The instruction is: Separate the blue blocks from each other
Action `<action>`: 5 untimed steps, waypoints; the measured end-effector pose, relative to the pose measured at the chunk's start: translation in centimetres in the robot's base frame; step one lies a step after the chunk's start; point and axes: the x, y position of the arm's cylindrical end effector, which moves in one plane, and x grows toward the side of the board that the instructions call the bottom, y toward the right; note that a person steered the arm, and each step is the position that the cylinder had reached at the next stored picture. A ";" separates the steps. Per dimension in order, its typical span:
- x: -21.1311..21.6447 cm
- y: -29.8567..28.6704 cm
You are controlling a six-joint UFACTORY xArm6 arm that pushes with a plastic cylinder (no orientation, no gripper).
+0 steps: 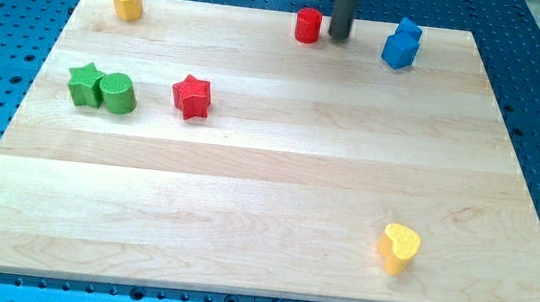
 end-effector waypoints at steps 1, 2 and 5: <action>1.5 -0.9; 1.7 -0.1; 9.1 17.6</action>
